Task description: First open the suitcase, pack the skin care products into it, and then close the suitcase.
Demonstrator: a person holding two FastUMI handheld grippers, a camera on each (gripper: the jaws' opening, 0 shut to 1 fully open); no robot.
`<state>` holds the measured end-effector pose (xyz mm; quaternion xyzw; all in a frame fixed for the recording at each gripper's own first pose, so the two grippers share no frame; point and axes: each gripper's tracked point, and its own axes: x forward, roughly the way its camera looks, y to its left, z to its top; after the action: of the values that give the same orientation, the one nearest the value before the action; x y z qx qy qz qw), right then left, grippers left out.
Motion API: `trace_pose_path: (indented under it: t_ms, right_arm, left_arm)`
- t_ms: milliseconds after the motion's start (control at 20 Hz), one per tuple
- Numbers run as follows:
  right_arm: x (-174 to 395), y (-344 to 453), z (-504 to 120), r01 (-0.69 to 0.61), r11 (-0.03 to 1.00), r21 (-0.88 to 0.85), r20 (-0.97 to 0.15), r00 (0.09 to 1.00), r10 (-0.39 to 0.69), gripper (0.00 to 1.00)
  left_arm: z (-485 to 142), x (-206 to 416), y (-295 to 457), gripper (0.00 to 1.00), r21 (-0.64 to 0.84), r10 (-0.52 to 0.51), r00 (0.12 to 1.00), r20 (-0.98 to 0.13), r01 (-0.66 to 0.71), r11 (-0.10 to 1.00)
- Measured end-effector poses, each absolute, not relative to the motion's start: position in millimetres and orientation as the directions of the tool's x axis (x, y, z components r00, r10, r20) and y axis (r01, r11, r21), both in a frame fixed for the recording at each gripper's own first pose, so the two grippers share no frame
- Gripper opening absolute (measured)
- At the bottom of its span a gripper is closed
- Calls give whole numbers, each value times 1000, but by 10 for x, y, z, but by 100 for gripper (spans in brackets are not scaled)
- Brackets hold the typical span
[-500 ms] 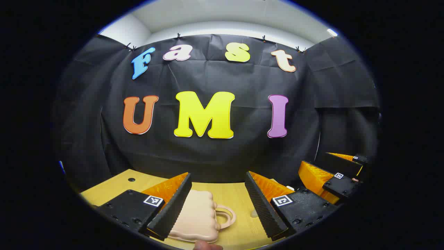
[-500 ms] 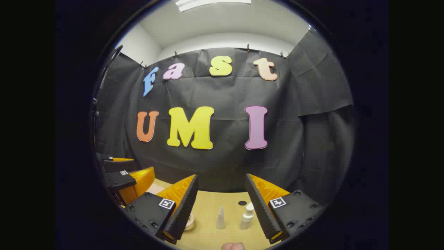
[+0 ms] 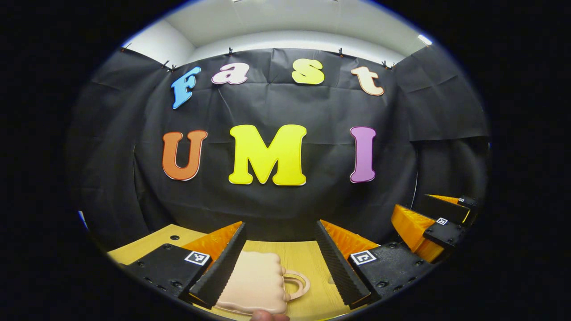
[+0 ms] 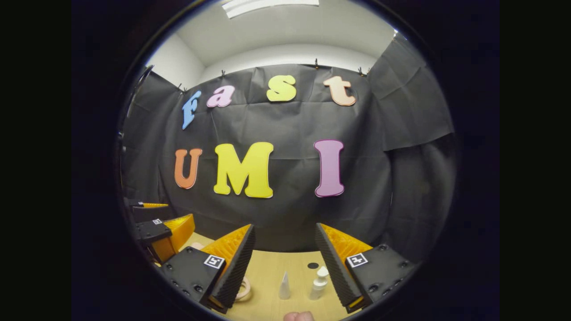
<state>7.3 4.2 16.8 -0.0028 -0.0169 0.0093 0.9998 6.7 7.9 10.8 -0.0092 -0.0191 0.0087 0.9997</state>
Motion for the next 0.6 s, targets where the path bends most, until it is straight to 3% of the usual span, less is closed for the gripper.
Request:
trace_pose_path:
  t_ms: [600]
  right_arm:
    - [60,-29,42,-37,999,-31,7,999,37,81]
  left_arm:
    - [-143,101,42,98,18,-4,1000,4,3,1000]
